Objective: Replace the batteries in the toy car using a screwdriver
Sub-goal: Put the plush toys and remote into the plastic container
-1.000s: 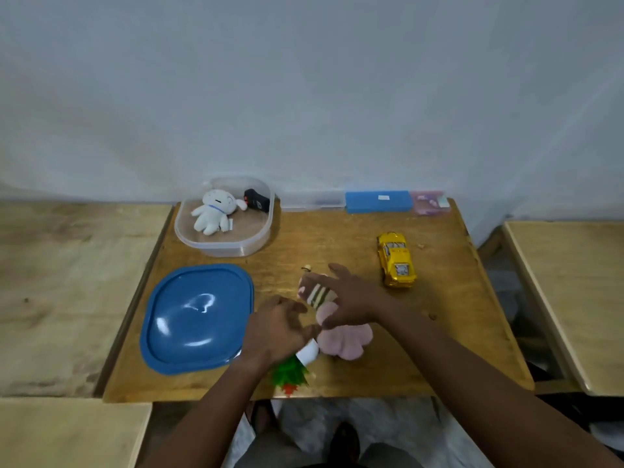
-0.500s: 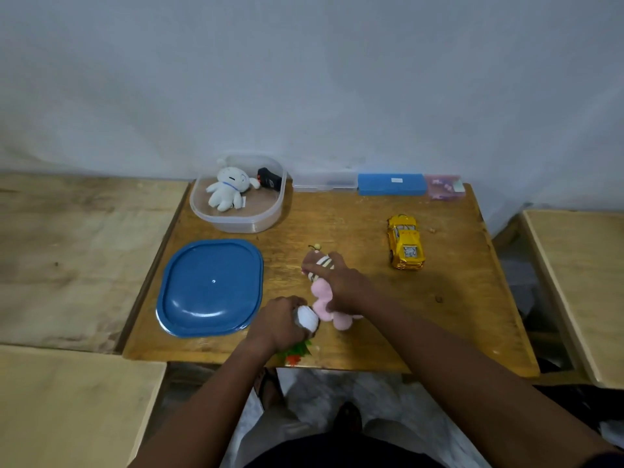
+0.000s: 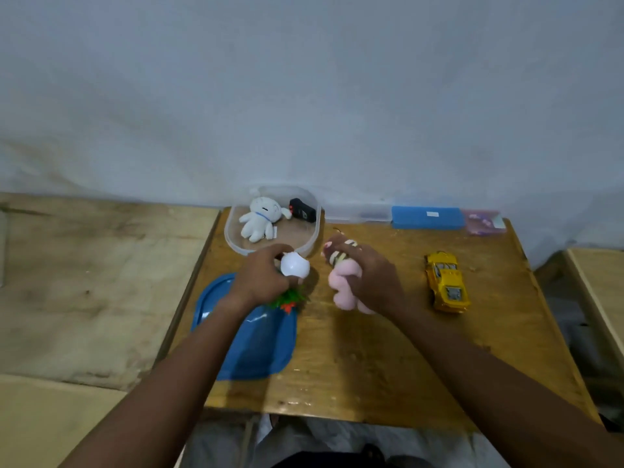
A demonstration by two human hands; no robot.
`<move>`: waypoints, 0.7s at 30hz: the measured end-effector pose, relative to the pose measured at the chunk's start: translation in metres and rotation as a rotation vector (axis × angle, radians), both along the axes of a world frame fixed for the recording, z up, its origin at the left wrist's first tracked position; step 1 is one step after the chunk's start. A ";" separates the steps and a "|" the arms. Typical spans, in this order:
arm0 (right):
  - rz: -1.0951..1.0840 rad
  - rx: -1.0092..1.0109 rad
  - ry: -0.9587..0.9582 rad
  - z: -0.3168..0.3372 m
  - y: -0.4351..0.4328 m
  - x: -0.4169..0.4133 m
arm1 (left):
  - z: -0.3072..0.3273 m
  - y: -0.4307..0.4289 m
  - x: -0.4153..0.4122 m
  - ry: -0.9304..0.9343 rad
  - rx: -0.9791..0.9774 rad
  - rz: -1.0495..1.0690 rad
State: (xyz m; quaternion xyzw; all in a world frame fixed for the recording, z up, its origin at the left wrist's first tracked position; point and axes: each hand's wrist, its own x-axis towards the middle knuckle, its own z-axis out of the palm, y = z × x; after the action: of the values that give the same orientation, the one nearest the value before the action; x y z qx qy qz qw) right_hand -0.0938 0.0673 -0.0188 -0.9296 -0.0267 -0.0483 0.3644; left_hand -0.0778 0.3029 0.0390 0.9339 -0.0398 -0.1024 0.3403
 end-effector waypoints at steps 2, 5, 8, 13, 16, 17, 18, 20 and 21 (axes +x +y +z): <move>-0.042 0.027 -0.134 0.018 0.019 0.032 | 0.015 0.015 0.034 -0.063 0.052 -0.012; -0.071 0.011 -0.181 0.042 0.048 0.079 | 0.029 0.033 0.082 -0.114 0.184 -0.076; -0.073 -0.090 -0.172 0.044 0.079 0.124 | 0.026 0.045 0.119 -0.139 0.274 -0.178; 0.002 -0.252 0.050 0.027 0.121 0.173 | -0.011 0.050 0.154 -0.151 0.366 -0.351; -0.001 -0.238 0.131 0.001 0.132 0.179 | -0.035 0.057 0.169 -0.148 0.404 -0.447; 0.000 -0.233 0.164 -0.008 0.133 0.177 | -0.041 0.060 0.173 -0.151 0.421 -0.492; 0.001 -0.247 0.191 -0.017 0.133 0.175 | -0.047 0.061 0.176 -0.154 0.434 -0.537; 0.010 -0.333 0.238 -0.029 0.132 0.171 | -0.055 0.063 0.177 -0.142 0.424 -0.608; 0.038 -0.387 0.261 -0.032 0.133 0.170 | -0.058 0.064 0.177 -0.128 0.407 -0.626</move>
State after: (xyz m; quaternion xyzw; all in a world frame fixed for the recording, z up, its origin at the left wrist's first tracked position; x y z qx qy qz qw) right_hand 0.0767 0.2001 -0.0508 -0.9798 -0.0057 0.0851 0.1807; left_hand 0.0989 0.3665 -0.0195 0.9295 -0.3235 -0.1486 0.0968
